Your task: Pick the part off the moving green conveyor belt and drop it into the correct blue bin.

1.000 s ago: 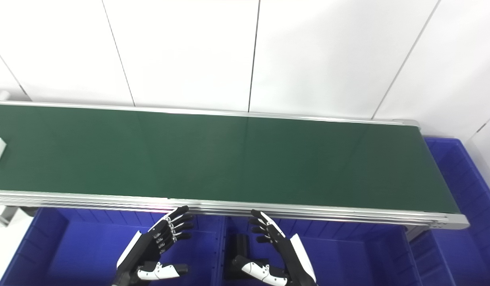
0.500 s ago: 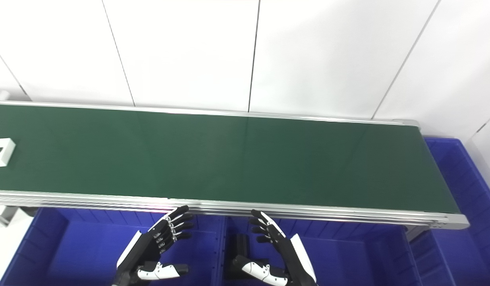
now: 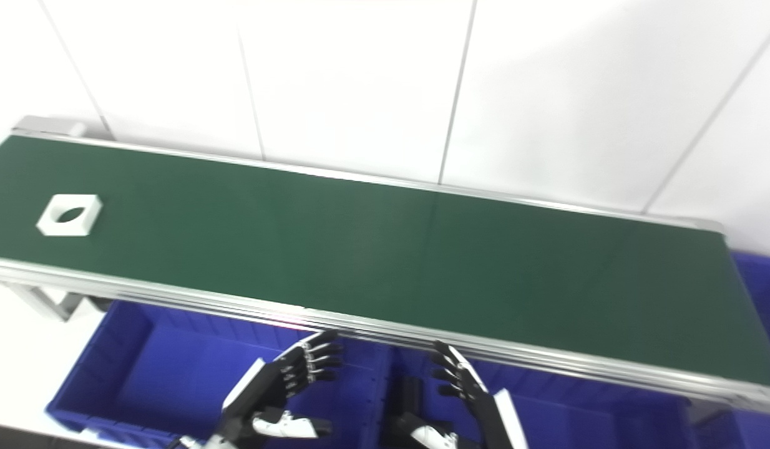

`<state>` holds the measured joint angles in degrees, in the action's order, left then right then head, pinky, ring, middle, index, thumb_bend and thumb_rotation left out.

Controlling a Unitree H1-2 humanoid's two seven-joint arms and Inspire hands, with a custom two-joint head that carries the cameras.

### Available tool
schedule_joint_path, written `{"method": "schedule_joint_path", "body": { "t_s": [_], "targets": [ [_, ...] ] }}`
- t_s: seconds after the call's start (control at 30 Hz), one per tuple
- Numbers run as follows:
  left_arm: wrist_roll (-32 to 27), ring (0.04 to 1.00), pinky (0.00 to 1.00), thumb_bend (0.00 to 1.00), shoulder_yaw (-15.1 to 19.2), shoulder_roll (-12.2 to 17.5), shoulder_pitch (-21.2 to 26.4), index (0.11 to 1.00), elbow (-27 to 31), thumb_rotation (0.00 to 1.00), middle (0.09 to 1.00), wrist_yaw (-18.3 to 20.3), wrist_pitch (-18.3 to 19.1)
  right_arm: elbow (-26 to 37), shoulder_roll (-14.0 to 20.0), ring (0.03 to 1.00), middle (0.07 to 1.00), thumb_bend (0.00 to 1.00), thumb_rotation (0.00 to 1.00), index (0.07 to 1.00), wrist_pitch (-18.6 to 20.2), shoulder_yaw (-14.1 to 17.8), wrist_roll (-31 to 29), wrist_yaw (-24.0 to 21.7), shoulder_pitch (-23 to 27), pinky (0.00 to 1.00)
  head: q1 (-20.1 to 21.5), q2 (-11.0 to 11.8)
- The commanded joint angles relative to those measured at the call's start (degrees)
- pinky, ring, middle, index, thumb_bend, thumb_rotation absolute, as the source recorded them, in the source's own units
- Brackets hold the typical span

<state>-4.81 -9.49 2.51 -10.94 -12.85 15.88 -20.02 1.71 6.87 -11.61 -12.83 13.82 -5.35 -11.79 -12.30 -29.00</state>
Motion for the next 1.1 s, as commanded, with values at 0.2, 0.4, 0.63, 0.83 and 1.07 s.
{"method": "schedule_joint_path", "body": {
  "t_s": [0.2, 0.4, 0.63, 0.83, 1.07],
  "targets": [
    [0.34, 0.784, 0.74, 0.99, -0.18, -0.95, 1.24, 0.849, -0.97, 0.23, 0.819, -0.12, -3.75, 1.04, 0.06, 0.785, 0.830, 0.54, 0.33, 0.894, -2.86, 0.50, -0.24, 0.60, 0.65, 0.71, -1.72, 2.24],
    [0.87, 0.780, 0.73, 1.00, -0.19, -0.92, 1.65, 0.844, -1.84, 0.25, 0.813, -0.17, -4.37, 0.14, 0.09, 0.778, 0.825, 0.52, 0.26, 0.887, -3.58, 0.54, -0.01, 0.77, 0.97, 0.70, -2.83, 3.68],
    [1.51, 0.770, 0.71, 1.00, -0.14, -1.62, 2.11, 0.833, -3.18, 0.25, 0.806, -0.45, -4.91, -0.08, 0.46, 0.807, 0.848, 0.51, 0.21, 0.909, -2.79, 0.98, -2.17, -0.30, 0.94, 0.74, -8.36, 6.40],
    [2.99, 0.773, 0.72, 1.00, -0.25, -2.05, 2.50, 0.825, -4.26, 0.24, 0.808, -1.12, -5.24, 0.60, 0.61, 0.827, 0.860, 0.46, 0.17, 0.933, -0.72, 1.48, -2.99, -0.74, 0.58, 0.78, -9.09, 7.08],
    [3.25, 0.771, 0.71, 1.00, -0.34, -2.08, 2.52, 0.825, -4.32, 0.25, 0.807, -1.51, -5.28, 0.27, 0.45, 0.823, 0.855, 0.45, 0.16, 0.932, -1.03, 1.79, -3.43, -0.78, 0.55, 0.78, -8.83, 7.09]
  ]
}}
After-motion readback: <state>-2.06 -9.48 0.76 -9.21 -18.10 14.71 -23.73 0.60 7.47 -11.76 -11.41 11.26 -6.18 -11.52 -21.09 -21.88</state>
